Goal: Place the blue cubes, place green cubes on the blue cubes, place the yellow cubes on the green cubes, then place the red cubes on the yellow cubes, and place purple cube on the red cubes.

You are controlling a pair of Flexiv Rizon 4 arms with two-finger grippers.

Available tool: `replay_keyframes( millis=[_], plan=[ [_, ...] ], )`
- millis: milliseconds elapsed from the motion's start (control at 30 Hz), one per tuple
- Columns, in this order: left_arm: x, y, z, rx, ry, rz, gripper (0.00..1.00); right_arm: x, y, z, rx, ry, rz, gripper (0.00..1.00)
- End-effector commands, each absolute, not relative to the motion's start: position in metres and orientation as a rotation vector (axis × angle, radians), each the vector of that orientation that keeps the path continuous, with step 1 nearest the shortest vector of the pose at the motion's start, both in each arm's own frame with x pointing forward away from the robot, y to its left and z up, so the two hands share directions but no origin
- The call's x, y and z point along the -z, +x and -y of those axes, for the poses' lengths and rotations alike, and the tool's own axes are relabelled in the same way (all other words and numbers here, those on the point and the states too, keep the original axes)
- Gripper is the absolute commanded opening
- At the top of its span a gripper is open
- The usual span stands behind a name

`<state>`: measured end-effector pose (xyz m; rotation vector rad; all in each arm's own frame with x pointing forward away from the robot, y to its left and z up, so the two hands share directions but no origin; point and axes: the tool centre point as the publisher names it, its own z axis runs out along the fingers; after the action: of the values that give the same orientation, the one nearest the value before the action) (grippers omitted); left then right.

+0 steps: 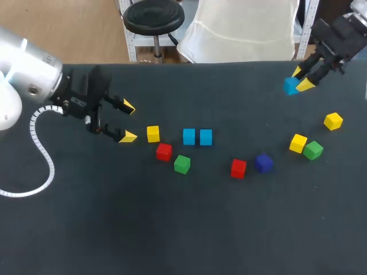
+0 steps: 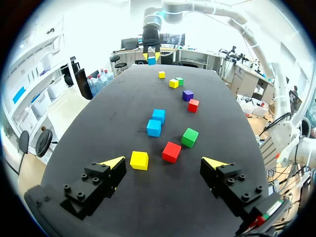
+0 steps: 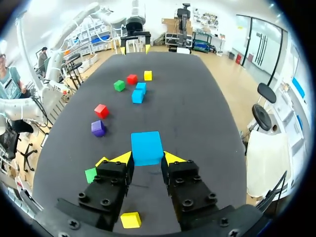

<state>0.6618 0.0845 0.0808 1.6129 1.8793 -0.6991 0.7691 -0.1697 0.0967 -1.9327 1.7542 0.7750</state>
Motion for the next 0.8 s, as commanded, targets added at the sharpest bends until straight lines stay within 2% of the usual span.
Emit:
replay_keyframes(
  millis=[33,633,800],
  plan=[
    [-0.08,0.662,-0.085,0.699,1.613,-1.876,1.0,-0.099,0.761,0.182,-0.543,-1.723,-1.714,0.0],
    [-0.08,0.662,-0.085,0.699,1.613,-1.876,1.0,-0.099,0.761,0.182,-0.543,-1.723,-1.714,0.0],
    [-0.08,0.662,-0.085,0.699,1.613,-1.876,1.0,-0.085,0.749,0.162,-0.548,-1.698,-1.703,0.0]
  ],
)
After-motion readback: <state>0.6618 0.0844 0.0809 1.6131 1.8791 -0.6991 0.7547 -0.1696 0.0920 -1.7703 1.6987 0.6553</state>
